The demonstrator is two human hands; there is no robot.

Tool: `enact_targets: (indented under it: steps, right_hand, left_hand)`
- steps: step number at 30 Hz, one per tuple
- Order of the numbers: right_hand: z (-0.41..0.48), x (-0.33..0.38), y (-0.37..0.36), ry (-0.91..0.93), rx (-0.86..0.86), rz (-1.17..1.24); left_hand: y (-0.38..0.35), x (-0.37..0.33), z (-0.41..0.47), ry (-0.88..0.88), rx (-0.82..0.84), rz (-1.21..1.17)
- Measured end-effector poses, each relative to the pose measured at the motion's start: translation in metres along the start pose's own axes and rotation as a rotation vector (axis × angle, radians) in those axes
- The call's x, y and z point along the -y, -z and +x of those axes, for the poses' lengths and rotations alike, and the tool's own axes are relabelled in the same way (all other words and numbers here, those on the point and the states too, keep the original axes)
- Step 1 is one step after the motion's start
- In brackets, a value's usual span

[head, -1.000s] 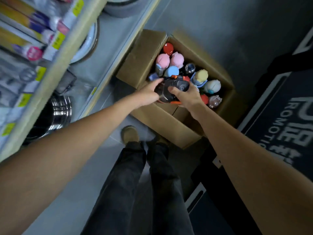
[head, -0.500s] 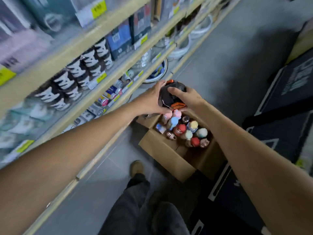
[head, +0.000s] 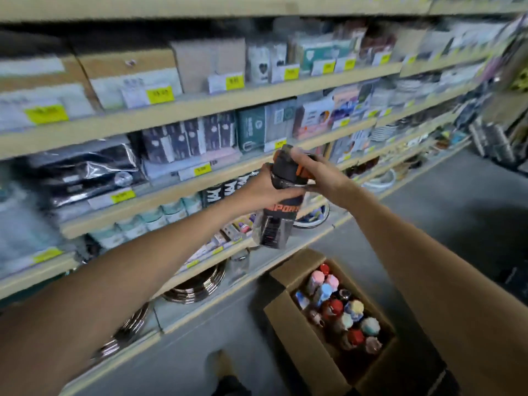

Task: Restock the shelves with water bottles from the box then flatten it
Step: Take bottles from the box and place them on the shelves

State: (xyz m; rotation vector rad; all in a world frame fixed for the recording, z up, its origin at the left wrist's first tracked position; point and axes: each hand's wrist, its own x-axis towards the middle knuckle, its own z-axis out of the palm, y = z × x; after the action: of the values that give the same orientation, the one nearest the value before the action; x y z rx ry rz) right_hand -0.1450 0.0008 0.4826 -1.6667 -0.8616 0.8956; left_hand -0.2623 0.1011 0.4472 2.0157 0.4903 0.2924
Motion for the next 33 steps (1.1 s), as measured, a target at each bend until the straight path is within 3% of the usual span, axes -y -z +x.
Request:
enact_targets:
  steps: [3, 9, 16, 25, 33]
  right_hand:
    - [-0.012, 0.055, -0.037, 0.108, 0.114, 0.016]
    - [-0.047, 0.159, -0.136, 0.342, 0.311, -0.015]
    - [-0.086, 0.244, -0.264, 0.459, 0.441, -0.07]
    - [-0.139, 0.338, -0.445, 0.65, 0.431, -0.091]
    - [-0.17, 0.421, -0.579, 0.838, 0.419, -0.034]
  left_hand:
    - [0.046, -0.031, -0.047, -0.049, -0.047, -0.056]
    - [0.151, -0.07, -0.142, -0.047, -0.327, -0.064]
    - [0.256, -0.08, -0.269, -0.073, -0.561, -0.075]
    - [0.39, -0.086, -0.446, -0.103, -0.596, 0.093]
    - [0.484, -0.083, -0.553, -0.062, -0.799, 0.094]
